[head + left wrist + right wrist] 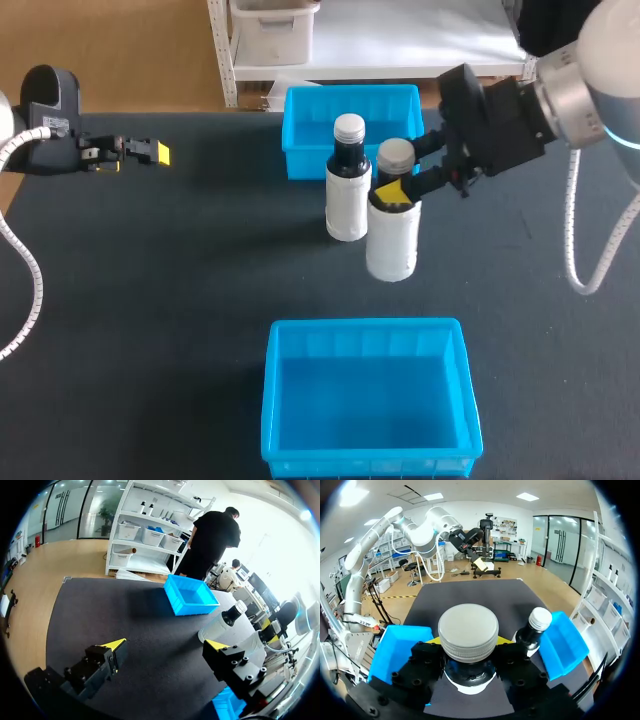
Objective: Pick up the bottle, and place it in the far bin if it is heavy, or in the near bin if it is light.
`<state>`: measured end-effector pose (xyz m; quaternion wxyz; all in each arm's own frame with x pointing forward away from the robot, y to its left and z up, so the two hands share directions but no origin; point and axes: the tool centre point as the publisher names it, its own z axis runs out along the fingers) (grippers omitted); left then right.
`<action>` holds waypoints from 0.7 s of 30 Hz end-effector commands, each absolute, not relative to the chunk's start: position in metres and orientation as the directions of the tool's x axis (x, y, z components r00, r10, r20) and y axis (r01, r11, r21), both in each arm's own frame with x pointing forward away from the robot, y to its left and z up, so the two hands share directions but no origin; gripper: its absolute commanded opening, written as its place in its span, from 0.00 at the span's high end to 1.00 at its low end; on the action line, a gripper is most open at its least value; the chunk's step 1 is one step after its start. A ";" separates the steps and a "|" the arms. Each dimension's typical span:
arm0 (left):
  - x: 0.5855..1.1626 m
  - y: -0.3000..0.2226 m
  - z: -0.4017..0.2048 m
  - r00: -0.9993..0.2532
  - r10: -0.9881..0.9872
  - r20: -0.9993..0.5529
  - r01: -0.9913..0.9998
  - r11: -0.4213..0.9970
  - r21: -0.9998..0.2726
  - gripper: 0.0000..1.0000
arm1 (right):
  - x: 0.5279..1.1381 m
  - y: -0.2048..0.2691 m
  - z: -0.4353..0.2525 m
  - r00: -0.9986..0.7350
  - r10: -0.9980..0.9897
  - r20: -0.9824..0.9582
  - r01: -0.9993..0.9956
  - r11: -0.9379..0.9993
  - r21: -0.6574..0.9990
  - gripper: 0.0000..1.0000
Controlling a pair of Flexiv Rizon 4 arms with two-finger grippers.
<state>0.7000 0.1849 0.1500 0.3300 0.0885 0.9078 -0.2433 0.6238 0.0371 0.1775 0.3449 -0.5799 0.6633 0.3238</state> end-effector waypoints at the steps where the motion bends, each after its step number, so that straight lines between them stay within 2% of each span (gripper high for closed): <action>1: 0.700 0.185 0.150 -0.767 0.000 -0.642 0.321 0.866 -0.383 0.00 | 0.615 0.018 0.189 -0.099 -0.549 -0.830 -0.989 0.146 0.021 1.00; 21: 0.700 0.185 0.150 -0.767 0.000 -0.642 0.321 0.866 -0.383 0.00 | 0.635 -0.055 0.198 -0.158 -0.538 -0.828 -0.963 0.271 0.008 1.00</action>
